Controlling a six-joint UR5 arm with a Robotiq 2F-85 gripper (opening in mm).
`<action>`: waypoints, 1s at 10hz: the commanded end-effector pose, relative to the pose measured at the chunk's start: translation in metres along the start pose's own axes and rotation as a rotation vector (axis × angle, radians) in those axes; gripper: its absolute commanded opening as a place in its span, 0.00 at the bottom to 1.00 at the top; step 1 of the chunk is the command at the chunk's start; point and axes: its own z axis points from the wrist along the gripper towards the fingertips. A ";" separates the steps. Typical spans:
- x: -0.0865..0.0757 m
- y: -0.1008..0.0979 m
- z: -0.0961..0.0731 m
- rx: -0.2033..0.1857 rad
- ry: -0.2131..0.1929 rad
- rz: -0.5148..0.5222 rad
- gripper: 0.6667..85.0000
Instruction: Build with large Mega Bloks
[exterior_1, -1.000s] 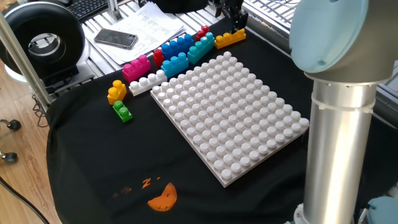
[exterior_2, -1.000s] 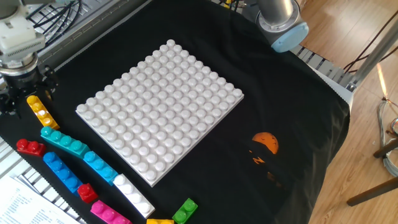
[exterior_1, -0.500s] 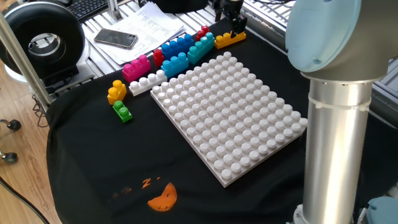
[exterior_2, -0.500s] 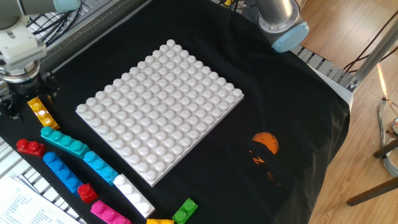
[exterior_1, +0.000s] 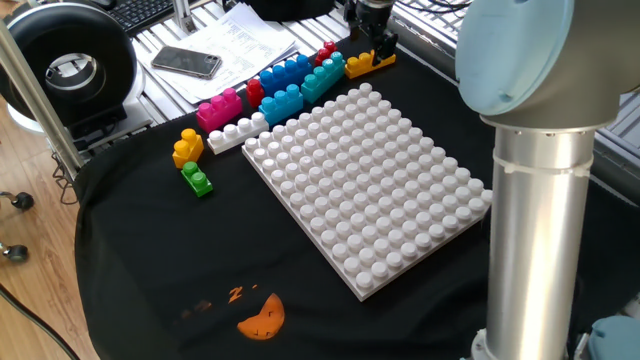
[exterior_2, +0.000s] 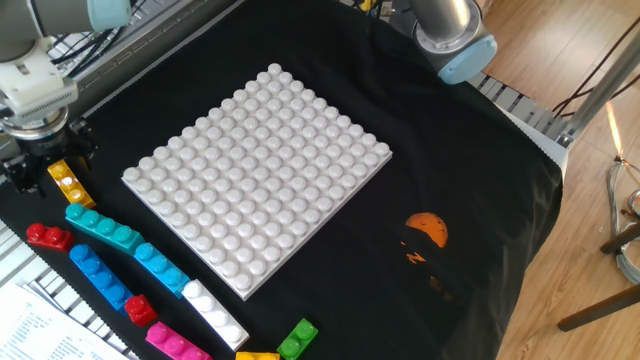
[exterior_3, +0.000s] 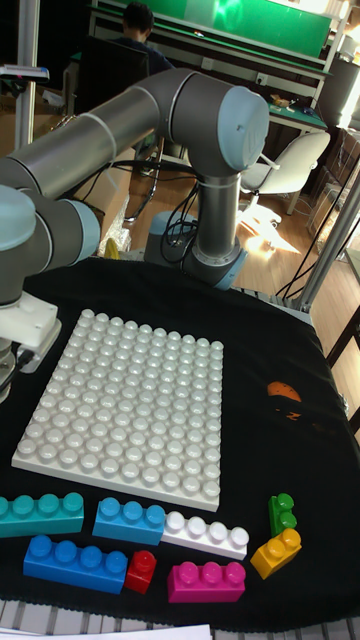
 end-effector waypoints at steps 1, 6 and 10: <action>0.002 -0.001 0.010 0.010 0.000 0.022 0.89; 0.000 0.004 0.018 -0.008 -0.010 0.045 0.84; 0.002 0.005 0.020 -0.011 -0.007 0.058 0.83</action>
